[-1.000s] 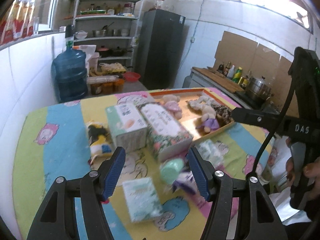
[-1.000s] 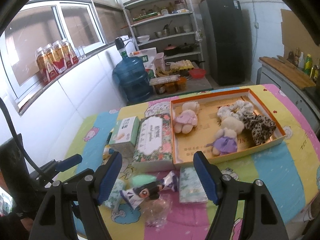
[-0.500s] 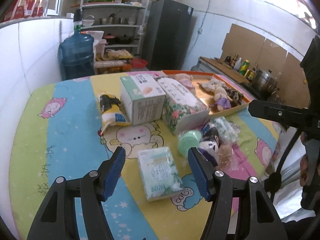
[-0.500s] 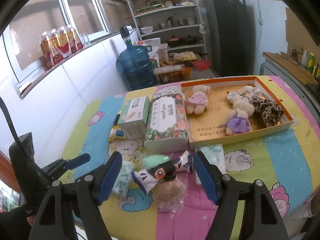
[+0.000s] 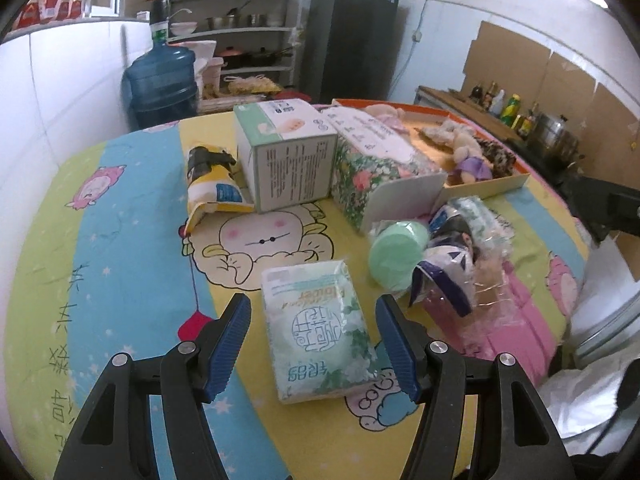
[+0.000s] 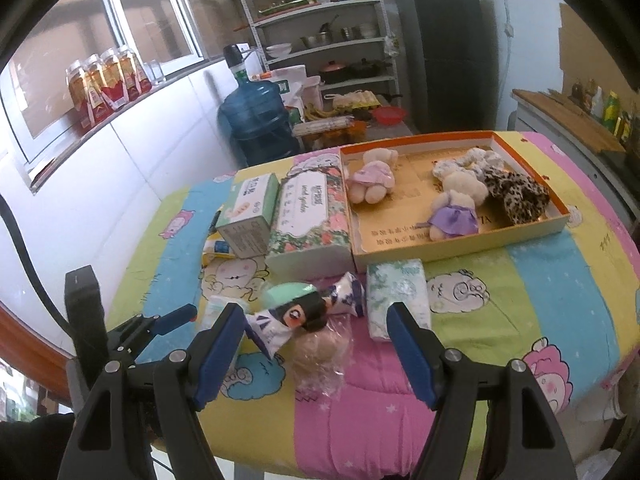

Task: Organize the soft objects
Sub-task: 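Move both tools toward the white-green Flower tissue pack on the mat, then close both tools on the white-green Flower tissue pack, then carry the tissue pack with both tools over the GOLDENLEAF box, then lower the tissue pack into the box and open both tools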

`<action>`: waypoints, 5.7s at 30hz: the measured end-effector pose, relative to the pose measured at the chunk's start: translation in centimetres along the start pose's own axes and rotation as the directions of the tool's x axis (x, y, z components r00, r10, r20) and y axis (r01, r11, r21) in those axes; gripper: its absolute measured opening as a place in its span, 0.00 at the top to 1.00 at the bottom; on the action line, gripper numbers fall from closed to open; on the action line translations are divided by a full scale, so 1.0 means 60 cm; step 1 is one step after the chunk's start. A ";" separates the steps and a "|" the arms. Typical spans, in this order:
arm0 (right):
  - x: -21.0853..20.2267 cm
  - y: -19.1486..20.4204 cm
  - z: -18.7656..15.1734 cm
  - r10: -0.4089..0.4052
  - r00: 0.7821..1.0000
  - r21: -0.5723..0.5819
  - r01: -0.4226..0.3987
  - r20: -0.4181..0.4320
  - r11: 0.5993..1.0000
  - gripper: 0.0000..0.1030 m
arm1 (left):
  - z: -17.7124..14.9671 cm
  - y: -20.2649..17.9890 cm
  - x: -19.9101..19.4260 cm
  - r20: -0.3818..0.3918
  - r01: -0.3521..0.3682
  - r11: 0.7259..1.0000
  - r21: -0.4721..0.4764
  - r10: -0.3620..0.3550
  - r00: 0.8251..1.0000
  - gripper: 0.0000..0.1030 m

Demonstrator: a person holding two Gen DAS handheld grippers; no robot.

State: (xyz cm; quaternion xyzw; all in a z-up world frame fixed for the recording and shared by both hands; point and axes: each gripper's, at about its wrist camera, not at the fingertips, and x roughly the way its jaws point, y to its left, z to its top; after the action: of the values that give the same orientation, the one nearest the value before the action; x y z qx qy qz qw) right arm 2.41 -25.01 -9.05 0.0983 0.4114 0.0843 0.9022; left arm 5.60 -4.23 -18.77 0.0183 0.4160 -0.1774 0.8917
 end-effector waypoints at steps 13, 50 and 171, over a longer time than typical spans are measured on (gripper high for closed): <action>0.022 -0.003 -0.007 0.018 0.999 -0.011 -0.019 -0.046 1.000 0.29 | -0.008 0.001 0.036 -0.044 -0.005 0.998 -0.063 0.003 0.999 0.36; 0.194 -0.098 0.015 -0.169 0.954 -0.034 0.165 -0.247 0.986 0.52 | 0.005 0.052 -0.006 0.024 -0.022 0.988 -0.152 0.026 0.999 0.53; 0.200 -0.402 0.310 0.003 0.999 0.047 -0.002 -0.032 0.999 0.55 | 0.380 -0.304 0.240 0.021 0.015 0.998 -0.061 -0.014 1.000 0.53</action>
State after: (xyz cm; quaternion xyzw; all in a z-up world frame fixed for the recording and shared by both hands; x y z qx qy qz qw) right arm 26.01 -47.54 -11.80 0.1186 0.4276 0.0772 0.8928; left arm 24.80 -29.76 -12.57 -0.0139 0.4119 -0.1712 0.8949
